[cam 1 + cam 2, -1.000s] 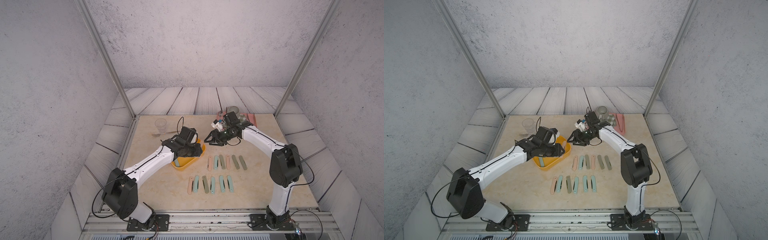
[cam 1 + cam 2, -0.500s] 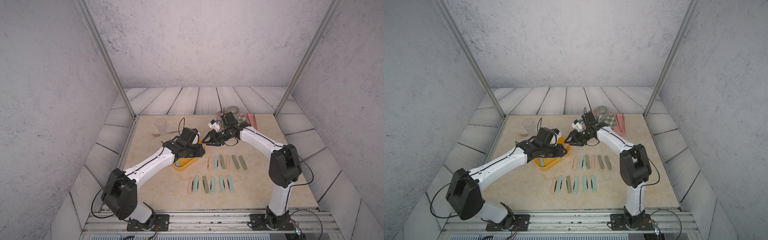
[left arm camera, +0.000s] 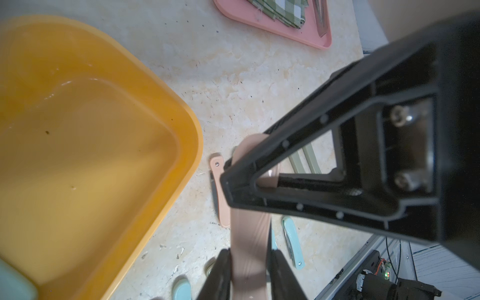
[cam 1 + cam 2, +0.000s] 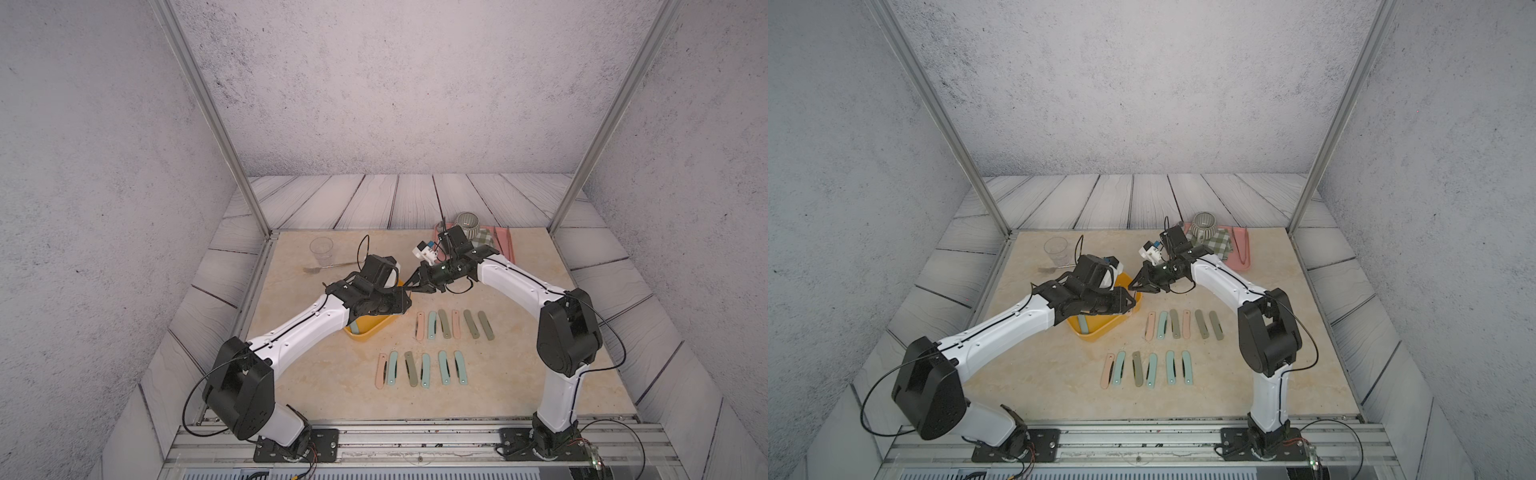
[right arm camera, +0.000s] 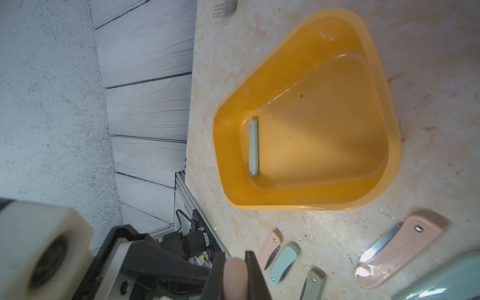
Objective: Take the fruit knife out of the storage box
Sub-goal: Place the fruit knife at the center of the board.
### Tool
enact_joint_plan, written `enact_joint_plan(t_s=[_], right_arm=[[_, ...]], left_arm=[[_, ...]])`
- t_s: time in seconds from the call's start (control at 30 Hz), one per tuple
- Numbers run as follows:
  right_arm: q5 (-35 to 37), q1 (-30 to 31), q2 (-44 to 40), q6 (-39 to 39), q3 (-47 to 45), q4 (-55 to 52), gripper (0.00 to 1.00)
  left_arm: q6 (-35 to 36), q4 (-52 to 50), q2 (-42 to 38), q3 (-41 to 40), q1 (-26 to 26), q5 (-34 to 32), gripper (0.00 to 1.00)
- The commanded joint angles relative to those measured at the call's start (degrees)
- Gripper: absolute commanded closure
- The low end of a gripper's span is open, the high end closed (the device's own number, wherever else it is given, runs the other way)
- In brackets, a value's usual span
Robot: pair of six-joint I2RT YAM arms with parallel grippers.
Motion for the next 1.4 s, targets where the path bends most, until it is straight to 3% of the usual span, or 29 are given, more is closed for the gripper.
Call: enact_joint_plan(t_s=[0.0, 0.07, 0.23, 0.53, 0.67, 0.9, 1.37], right_arm=[[0.18, 0.07, -0.42, -0.34, -0.14, -0.06, 0.94], [0.26, 0.06, -0.31, -0.47, 0.57, -0.45, 0.96], [0.82, -0.55, -0.99, -0.97, 1.34, -1.28, 1.0], [6.93, -4.06, -5.14, -9.18, -1.48, -13.29, 1.0], [13.0, -5.41, -8.59, -12.94, -5.82, -19.93, 1.0], [24.84, -6.86, -13.91, -14.06, -13.46, -27.98, 1.0], [33.95, -7.26, -15.83, -10.33, -27.38, -24.44, 0.97]], left_arm=[[0.01, 1.25, -1.38, -0.38, -0.43, 0.01, 0.71], [0.17, 1.14, -1.6, -0.55, -0.43, 0.01, 0.66], [0.6, 0.56, -2.52, -1.16, -0.39, -0.53, 0.44], [1.31, -2.03, -6.47, -2.63, -0.37, -5.57, 0.24], [0.98, -1.15, -8.93, -4.37, -0.28, -8.96, 0.21], [0.95, -2.96, -9.86, -4.58, 1.31, -9.32, 0.2], [0.94, -4.7, -7.59, -3.76, 5.58, -7.44, 0.18]])
